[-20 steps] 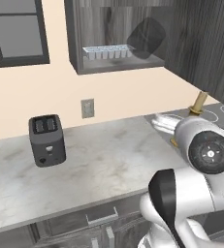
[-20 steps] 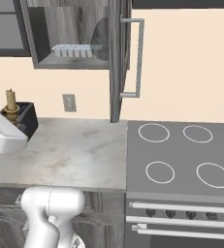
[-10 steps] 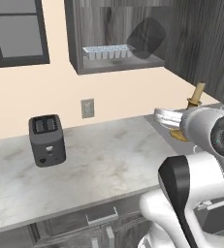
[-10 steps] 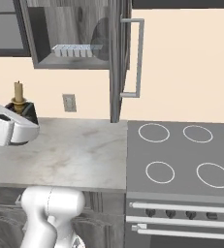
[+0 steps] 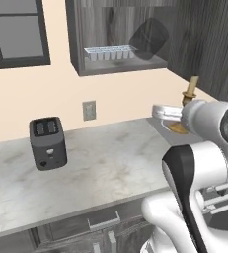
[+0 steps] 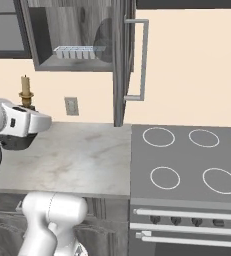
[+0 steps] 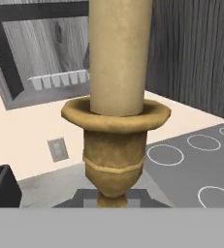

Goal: Pick the candle and jar from the dining table and place them in the open cabinet. Close the cabinet after placing the objects.

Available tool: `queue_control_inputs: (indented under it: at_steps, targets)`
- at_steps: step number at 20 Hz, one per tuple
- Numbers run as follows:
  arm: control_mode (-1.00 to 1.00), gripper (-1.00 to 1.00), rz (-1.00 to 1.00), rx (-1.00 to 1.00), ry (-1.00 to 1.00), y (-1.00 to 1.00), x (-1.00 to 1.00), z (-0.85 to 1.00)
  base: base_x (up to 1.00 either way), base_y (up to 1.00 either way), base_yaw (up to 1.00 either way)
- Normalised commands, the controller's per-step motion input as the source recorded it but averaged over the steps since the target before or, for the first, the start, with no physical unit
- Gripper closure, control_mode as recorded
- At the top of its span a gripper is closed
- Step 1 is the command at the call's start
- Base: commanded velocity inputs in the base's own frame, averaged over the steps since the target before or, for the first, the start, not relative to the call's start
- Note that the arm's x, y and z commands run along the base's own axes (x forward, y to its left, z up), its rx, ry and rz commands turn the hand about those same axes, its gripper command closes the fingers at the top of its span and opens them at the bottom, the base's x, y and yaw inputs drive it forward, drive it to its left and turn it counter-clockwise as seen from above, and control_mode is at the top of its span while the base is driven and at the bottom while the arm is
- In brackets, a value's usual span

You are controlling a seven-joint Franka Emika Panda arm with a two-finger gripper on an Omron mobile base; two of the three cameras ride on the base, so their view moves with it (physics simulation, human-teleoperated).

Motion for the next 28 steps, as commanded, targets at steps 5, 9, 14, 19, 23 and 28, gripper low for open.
queue_control_inputs:
  at_steps: [5,9,14,19,23,28]
  targets:
    - [-1.00,1.00,0.11,-0.07,-0.01,0.13,0.13,0.25,0.00,0.00,0.00]
    - [-1.00,1.00,0.10,-0.08,0.00,0.11,0.03,0.36,0.00,0.00,0.00]
    - [-1.00,1.00,0.10,-0.04,0.00,0.01,0.01,0.33,0.00,0.00,0.00]
    - [-1.00,1.00,0.11,-0.02,-0.02,0.00,0.02,0.10,0.00,0.00,0.00]
    - [-1.00,1.00,0.10,-0.02,-0.05,0.00,0.01,0.06,0.00,0.00,0.00]
    - [-1.00,1.00,0.08,-0.01,-0.05,0.00,0.08,0.08,0.00,0.00,0.00]
